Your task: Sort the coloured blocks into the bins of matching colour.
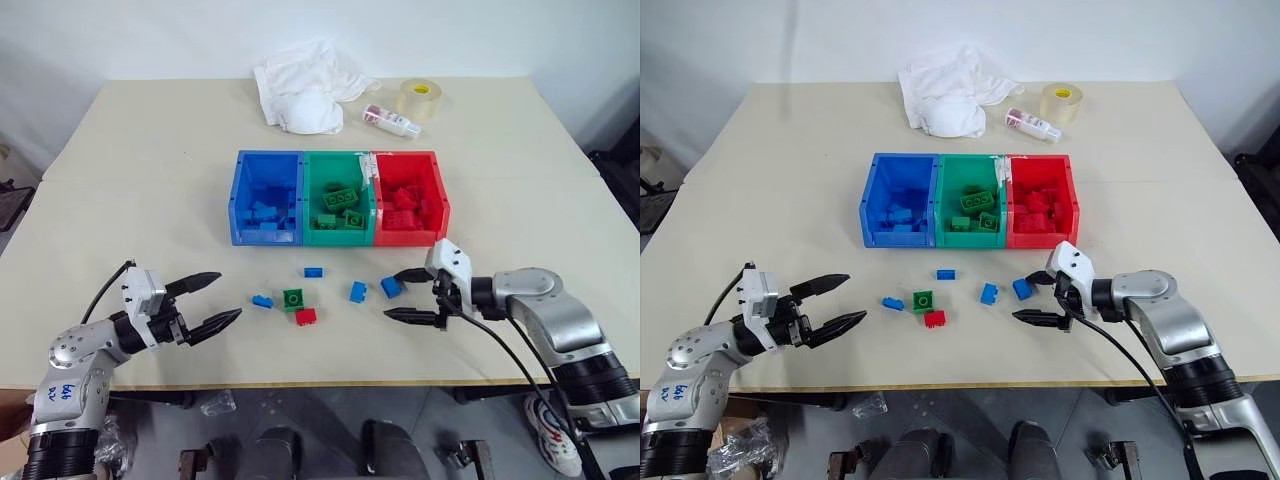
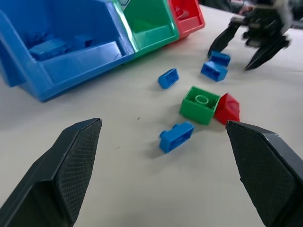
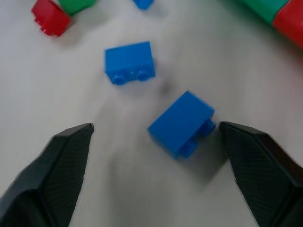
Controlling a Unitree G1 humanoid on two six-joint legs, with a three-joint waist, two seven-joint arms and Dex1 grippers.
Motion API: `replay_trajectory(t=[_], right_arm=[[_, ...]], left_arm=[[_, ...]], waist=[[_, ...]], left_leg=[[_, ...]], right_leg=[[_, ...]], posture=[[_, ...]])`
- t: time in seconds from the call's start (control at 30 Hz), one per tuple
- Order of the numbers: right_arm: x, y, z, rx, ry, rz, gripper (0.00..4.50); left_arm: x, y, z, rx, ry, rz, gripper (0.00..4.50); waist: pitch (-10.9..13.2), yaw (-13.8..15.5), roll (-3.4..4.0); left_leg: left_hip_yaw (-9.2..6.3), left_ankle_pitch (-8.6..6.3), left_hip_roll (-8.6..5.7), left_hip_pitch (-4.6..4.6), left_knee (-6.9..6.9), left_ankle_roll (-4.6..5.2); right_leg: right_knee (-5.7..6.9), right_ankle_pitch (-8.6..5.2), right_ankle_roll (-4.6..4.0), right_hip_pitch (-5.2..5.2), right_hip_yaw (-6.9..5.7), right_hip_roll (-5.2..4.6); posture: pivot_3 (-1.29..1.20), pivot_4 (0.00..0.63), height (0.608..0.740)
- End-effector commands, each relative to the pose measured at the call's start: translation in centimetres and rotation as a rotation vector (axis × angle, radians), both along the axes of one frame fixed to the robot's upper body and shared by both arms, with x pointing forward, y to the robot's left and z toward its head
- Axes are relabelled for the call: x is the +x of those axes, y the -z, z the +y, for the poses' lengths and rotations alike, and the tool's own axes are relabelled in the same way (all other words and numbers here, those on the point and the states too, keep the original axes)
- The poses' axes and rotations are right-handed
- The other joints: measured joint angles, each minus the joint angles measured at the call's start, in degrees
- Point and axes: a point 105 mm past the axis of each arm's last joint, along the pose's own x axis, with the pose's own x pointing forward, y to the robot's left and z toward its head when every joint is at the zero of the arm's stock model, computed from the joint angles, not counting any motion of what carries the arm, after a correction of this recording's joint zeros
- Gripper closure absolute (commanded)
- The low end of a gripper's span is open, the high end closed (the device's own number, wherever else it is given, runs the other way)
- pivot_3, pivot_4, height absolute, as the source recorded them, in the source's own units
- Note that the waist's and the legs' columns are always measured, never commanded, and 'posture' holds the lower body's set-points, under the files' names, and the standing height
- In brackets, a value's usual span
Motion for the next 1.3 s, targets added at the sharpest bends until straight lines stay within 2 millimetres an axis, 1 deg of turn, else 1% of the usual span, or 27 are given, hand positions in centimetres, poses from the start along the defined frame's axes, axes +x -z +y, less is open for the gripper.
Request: replay_trajectory(t=[0.03, 0.07, 0.17, 0.2, 0.33, 0.43, 0.53, 0.63, 0.77, 0.83, 0.93, 0.97, 1.0, 1.1, 1.2, 1.23, 1.3], right_arm=[[0.4, -0.4, 0.2, 0.009, -0.006, -0.035, 1.22], [0.4, -0.4, 0.3, 0.012, -0.005, -0.038, 1.66], [0.5, -0.6, 0.5, 0.026, -0.001, -0.057, 2.7], [0.5, -0.8, 0.6, 0.034, 0.0, -0.066, 2.94], [0.4, -2.1, 1.5, 0.07, -0.01, -0.109, 2.96], [0.7, -4.4, 3.0, 0.114, -0.02, -0.172, 2.96], [1.2, -6.7, 5.7, 0.177, -0.049, -0.216, 2.96], [2.0, -7.9, 8.2, 0.205, -0.068, -0.244, 2.96], [4.2, -10.2, 12.9, 0.274, -0.062, -0.323, 2.96], [5.2, -11.4, 14.9, 0.313, -0.054, -0.356, 2.96], [6.5, -12.6, 17.0, 0.356, -0.037, -0.381, 2.96], [6.8, -12.9, 17.5, 0.363, -0.032, -0.385, 2.96], [7.2, -12.9, 17.8, 0.363, -0.027, -0.381, 2.21], [7.3, -13.0, 18.2, 0.362, -0.048, -0.394, 1.28], [6.9, -13.3, 17.5, 0.384, -0.063, -0.417, 0.25], [6.6, -13.3, 17.1, 0.384, -0.074, -0.419, 0.03], [5.6, -12.8, 16.1, 0.376, -0.115, -0.416, 0.03]], left_arm=[[-0.4, -1.1, 0.0, -0.015, 0.0, -0.061, 0.0], [-0.4, -1.1, 0.0, -0.015, -0.001, -0.062, 0.0], [-0.4, -1.1, 0.0, -0.016, -0.004, -0.065, 0.0], [-0.4, -1.1, 0.0, -0.017, -0.005, -0.065, 0.0], [-0.3, -1.0, 0.0, -0.018, -0.008, -0.067, 0.0], [-0.2, -1.0, 0.0, -0.02, -0.007, -0.07, 0.0], [-0.2, -0.8, -0.1, -0.019, -0.006, -0.069, 0.0], [-0.1, -0.8, -0.2, -0.022, -0.004, -0.071, 0.0], [0.3, -0.9, -0.4, -0.023, 0.0, -0.08, 0.0], [0.5, -1.0, -0.6, -0.025, 0.002, -0.086, 0.0], [0.8, -1.1, -0.9, -0.028, 0.004, -0.091, 0.0], [0.8, -1.1, -0.9, -0.029, 0.005, -0.093, 0.0], [0.9, -1.1, -1.0, -0.029, 0.006, -0.094, 0.0], [1.1, -1.2, -1.1, -0.03, 0.003, -0.102, 0.0], [1.2, -1.2, -1.0, -0.031, 0.001, -0.105, 0.0], [1.2, -1.2, -1.0, -0.031, 0.002, -0.104, 0.0], [1.3, -1.1, -1.1, -0.031, 0.006, -0.102, 0.0]], waist=[[0.0, 0.0, 0.0], [0.0, 0.0, 0.0], [0.0, 0.0, 0.0], [0.0, 0.0, 0.0], [0.0, 0.0, 0.0], [0.0, 0.0, 0.0], [0.0, -0.4, 0.01], [0.0, -0.6, 0.01], [0.0, -1.2, 0.01], [0.0, -1.5, 0.01], [0.0, -1.8, 0.02], [0.0, -2.0, 0.02], [0.0, -2.1, 0.02], [0.0, -2.3, 0.02], [0.0, -2.7, 0.02], [0.0, -2.8, 0.02], [0.0, -2.9, 0.02]], left_leg=[[0.0, 0.0, 0.0, 0.0, 0.0, 0.0], [0.0, 0.0, 0.0, 0.0, 0.0, 0.0], [0.0, 0.0, 0.0, 0.0, 0.0, 0.0], [0.0, 0.0, 0.0, 0.0, 0.0, 0.0], [0.0, 0.0, 0.0, 0.0, 0.0, 0.0], [0.0, 0.0, 0.0, 0.0, 0.0, 0.0], [0.04, 0.0, 0.01, 0.0, 0.0, -0.01], [0.01, -0.01, 0.08, 0.0, -0.03, -0.06], [-0.05, -0.01, 0.0, 0.0, -0.04, -0.06], [-0.07, 0.0, -0.02, 0.0, -0.03, -0.05], [-0.17, 0.0, -0.04, 0.0, -0.08, -0.06], [-0.19, -0.01, -0.04, 0.02, -0.08, -0.06], [-0.19, 0.0, -0.07, 0.02, -0.11, -0.05], [-0.28, -0.01, -0.09, 0.01, -0.14, -0.05], [-0.3, -0.01, -0.1, 0.0, -0.14, -0.05], [-0.31, -0.01, -0.1, 0.0, -0.14, -0.05], [-0.34, -0.01, -0.09, 0.01, -0.14, -0.05]], right_leg=[[0.0, 0.0, 0.0, 0.0, 0.0, 0.0], [0.0, 0.0, 0.0, 0.0, 0.0, 0.0], [0.0, 0.0, 0.0, 0.0, -0.01, 0.0], [0.0, 0.0, 0.0, 0.0, -0.01, 0.0], [0.0, 0.0, 0.0, 0.0, 0.0, 0.0], [0.0, 0.0, 0.0, 0.0, 0.0, 0.0], [0.0, 0.0, 0.0, -0.04, 0.03, 0.01], [0.05, -0.02, -0.04, -0.09, 0.0, 0.06], [0.14, -0.02, -0.04, -0.1, -0.03, 0.02], [0.19, -0.02, -0.05, -0.11, -0.03, 0.02], [0.3, -0.03, -0.07, -0.17, -0.07, 0.02], [0.34, -0.02, -0.08, -0.17, -0.08, 0.02], [0.34, -0.02, -0.08, -0.18, -0.08, 0.02], [0.35, -0.02, -0.09, -0.17, -0.1, 0.02], [0.35, -0.02, -0.09, -0.16, -0.11, 0.01], [0.35, -0.02, -0.09, -0.16, -0.11, 0.01], [0.35, -0.02, -0.09, -0.15, -0.13, 0.01]], posture=[[0.0, 0.15, 0.74], [0.0, 0.15, 0.74], [0.0, 0.15, 0.74], [0.0, 0.15, 0.74], [0.0, 0.15, 0.74], [0.0, 0.15, 0.74], [0.0, 0.15, 0.74], [0.0, 0.15, 0.74], [0.0, 0.15, 0.74], [0.0, 0.15, 0.74], [0.0, 0.15, 0.74], [0.0, 0.15, 0.74], [0.0, 0.15, 0.74], [0.0, 0.15, 0.74], [0.0, 0.15, 0.74], [0.0, 0.15, 0.74], [0.0, 0.15, 0.74]])
